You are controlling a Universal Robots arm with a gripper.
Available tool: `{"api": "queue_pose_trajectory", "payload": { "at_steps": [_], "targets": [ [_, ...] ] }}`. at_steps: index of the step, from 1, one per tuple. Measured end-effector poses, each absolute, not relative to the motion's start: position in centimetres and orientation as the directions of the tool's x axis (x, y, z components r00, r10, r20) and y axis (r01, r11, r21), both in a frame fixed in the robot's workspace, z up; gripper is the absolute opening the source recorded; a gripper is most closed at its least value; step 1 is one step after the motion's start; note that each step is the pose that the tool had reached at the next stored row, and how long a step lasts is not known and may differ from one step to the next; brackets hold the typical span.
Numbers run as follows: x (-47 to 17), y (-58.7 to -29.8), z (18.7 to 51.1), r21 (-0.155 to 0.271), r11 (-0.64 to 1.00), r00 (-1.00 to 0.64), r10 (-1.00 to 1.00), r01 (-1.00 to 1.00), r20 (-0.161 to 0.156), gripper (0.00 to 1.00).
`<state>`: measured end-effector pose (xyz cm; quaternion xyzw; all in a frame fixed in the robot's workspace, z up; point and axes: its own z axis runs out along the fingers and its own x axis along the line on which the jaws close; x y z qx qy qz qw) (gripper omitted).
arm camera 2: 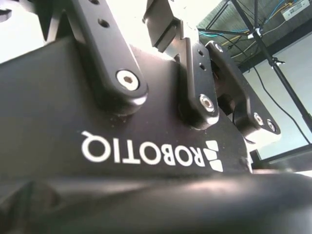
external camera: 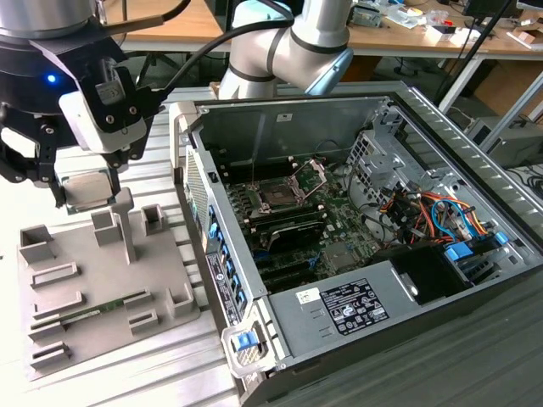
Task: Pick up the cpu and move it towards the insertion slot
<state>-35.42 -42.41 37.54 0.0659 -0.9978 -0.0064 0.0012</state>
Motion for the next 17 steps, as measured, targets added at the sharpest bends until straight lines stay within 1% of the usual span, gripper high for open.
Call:
{"api": "queue_pose_trajectory", "payload": {
  "at_steps": [17],
  "targets": [
    [-34.1, -42.4, 37.5, 0.013, 0.991, -0.991, -0.131, -0.131, 0.001, 0.55]
  ]
}}
